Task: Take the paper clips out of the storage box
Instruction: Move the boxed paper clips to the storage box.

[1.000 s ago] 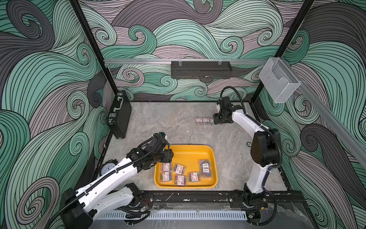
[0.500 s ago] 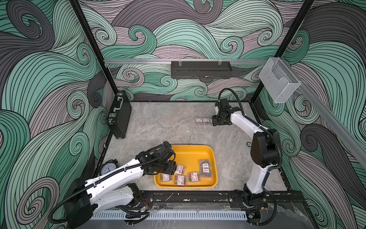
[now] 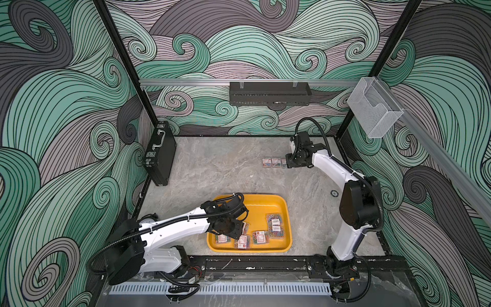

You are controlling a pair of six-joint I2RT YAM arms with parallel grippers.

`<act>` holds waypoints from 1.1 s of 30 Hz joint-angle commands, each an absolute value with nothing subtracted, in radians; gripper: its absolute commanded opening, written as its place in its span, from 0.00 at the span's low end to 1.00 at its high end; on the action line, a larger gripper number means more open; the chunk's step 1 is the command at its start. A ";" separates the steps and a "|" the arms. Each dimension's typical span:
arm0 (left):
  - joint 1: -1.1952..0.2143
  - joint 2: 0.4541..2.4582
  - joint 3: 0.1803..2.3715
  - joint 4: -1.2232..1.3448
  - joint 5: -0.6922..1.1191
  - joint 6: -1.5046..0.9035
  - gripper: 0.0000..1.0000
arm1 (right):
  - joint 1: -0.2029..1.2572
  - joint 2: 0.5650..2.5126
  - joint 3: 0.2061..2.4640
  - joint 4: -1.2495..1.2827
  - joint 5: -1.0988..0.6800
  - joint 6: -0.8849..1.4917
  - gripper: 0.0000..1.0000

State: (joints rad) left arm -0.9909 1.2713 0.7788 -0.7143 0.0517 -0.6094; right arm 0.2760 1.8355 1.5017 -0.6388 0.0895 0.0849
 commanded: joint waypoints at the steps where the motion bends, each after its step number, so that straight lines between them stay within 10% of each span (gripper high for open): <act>1: -1.006 1.299 0.821 -0.757 0.031 -0.592 0.50 | 0.279 1.815 1.490 -0.646 0.107 0.080 0.60; 33: -1.028 1.540 0.877 -0.604 0.155 -0.588 0.40 | 0.278 1.778 1.450 -0.646 0.137 0.075 0.60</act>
State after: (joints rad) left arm -1.0237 1.5089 0.8440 -0.5911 0.1650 -0.6029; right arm 0.2756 1.8065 1.4624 -0.6384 0.1146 0.0814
